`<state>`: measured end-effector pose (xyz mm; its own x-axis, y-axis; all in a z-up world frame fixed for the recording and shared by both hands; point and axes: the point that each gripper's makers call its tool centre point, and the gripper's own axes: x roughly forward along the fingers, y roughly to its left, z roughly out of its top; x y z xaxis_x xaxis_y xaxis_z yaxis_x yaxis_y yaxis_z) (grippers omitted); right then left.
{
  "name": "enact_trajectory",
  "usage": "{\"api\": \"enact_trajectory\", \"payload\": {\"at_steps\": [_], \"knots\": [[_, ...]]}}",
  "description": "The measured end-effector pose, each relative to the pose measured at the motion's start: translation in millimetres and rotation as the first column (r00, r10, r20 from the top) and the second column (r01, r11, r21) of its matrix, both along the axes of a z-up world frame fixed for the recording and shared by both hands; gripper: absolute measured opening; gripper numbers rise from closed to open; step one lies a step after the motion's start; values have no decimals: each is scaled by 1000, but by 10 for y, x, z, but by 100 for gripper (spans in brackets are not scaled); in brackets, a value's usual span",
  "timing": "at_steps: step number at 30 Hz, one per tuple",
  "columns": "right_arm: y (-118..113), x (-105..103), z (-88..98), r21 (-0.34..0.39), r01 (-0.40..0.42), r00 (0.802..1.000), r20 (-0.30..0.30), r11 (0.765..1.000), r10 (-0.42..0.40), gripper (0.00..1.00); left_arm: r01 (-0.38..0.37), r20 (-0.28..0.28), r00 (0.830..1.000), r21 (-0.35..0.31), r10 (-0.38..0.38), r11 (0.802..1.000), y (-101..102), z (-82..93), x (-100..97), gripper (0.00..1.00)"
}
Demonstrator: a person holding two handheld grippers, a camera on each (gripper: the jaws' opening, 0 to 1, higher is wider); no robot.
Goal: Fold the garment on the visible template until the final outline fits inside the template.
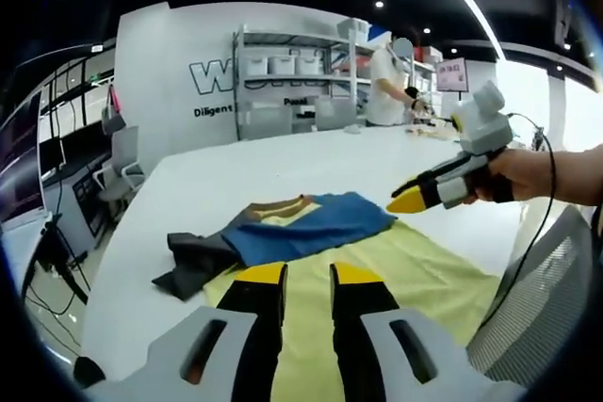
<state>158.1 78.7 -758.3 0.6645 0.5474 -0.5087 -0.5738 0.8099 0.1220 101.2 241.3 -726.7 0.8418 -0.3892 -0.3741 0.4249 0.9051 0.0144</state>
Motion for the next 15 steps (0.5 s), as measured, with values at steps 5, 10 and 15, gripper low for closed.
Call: {"api": "enact_trajectory", "payload": {"at_steps": [5, 10, 15], "knots": [[-23, -98, -36, 1, -3, 1000, -10, 1000, 3, 27, -4, -9, 1000, -4, 4, 1000, 13, -7, 13, 15], [-56, -154, -81, 5, 5, 1000, -29, 1000, -5, 28, -15, 0, 1000, 2, 15, 1000, 57, 21, 57, 15], [-87, -166, -83, -17, 2, 999, -33, 1000, -2, 29, -21, 0, 1000, 3, 21, 1000, 77, 28, 73, 15]]}}
